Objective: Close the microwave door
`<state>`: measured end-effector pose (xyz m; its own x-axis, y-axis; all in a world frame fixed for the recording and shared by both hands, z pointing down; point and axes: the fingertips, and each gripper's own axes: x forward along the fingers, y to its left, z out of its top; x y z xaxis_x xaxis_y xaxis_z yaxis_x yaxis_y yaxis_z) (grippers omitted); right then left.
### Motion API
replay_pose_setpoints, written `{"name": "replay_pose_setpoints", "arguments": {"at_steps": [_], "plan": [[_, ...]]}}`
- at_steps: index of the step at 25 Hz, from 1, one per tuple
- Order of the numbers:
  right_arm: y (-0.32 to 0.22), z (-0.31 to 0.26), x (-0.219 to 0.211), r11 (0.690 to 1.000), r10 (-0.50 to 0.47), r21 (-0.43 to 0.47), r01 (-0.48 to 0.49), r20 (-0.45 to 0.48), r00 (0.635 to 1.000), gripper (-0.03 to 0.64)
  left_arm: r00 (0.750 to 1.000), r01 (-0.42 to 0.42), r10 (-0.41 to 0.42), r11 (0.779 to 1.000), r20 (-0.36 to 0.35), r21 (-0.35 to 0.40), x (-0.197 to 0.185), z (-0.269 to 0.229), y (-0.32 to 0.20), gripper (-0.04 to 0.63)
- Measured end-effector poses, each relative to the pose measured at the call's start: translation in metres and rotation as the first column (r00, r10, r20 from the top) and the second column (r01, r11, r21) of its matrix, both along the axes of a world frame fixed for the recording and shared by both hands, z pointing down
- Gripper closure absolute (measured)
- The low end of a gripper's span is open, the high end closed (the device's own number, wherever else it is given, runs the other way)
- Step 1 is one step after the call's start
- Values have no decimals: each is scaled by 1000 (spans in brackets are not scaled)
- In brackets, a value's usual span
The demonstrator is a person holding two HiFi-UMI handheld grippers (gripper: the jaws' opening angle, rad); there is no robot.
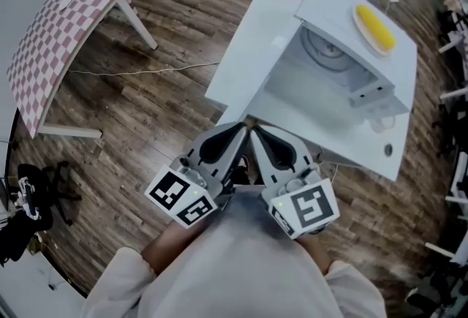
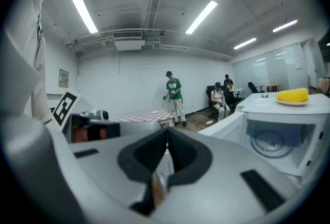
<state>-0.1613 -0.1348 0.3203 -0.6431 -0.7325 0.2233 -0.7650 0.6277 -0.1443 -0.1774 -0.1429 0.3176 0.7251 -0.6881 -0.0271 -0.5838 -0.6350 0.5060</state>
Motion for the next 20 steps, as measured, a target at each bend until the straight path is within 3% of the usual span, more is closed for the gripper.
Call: {"name": "replay_pose_setpoints", "arguments": {"at_steps": [11,20], "plan": [[-5,-3,-35,995,-99,3,99,-12,995,594,984,167,-167,986,62,3,-66,7,-14,577],[-3,3,-32,996,-89,-22,89,-27,996,594,964,192,-190,981,185,3,-78,39,-26,577]]}}
